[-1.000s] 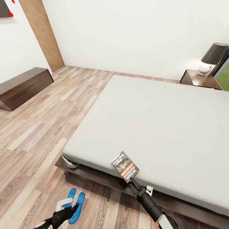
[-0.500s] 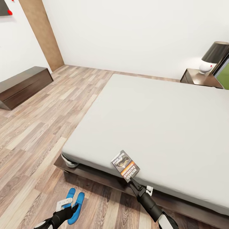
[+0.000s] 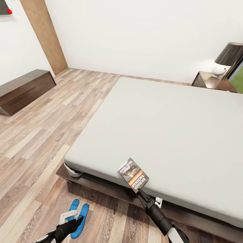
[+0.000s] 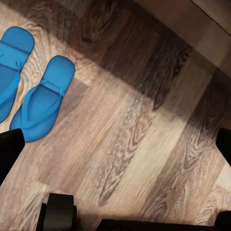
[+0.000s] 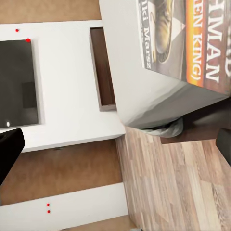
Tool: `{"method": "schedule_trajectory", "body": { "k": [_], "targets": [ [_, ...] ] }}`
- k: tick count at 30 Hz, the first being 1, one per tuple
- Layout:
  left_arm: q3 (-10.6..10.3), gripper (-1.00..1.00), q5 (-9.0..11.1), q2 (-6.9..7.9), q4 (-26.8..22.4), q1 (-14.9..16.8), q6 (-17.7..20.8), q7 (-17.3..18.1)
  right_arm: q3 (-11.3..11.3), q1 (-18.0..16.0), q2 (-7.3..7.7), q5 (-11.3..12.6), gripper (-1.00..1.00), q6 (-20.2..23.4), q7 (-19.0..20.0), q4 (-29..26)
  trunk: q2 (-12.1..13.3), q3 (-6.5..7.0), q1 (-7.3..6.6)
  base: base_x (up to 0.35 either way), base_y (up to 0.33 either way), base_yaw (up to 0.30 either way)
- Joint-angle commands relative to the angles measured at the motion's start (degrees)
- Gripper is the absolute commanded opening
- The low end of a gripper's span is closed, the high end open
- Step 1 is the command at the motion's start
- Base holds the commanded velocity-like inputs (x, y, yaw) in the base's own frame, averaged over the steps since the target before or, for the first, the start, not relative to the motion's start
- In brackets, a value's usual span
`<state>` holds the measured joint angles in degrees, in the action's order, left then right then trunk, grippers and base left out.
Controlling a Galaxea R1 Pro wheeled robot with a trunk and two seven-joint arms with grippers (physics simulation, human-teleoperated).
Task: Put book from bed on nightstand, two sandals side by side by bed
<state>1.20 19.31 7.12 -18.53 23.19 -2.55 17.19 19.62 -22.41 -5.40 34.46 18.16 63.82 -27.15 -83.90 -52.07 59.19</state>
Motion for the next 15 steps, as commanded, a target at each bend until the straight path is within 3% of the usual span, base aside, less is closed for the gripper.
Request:
{"method": "schedule_trajectory", "body": {
  "k": [1, 15],
  "targets": [
    [0.1, 1.00, 0.2, 0.00, 0.1, 0.0, -0.1, 0.3, 0.3, 0.0, -0.05, 0.1, 1.00, 0.6, 0.2, 0.0, -0.4, -0.22, 0.22, 0.000, 0.000, 0.000],
    [0.1, 1.00, 0.2, 0.00, 0.1, 0.1, -0.1, 0.3, 0.3, 0.0, -0.05, 0.1, 1.00, 0.6, 0.2, 0.0, -6.0, -2.73, 3.30, 0.000, 0.000, 0.000]
  ]
}}
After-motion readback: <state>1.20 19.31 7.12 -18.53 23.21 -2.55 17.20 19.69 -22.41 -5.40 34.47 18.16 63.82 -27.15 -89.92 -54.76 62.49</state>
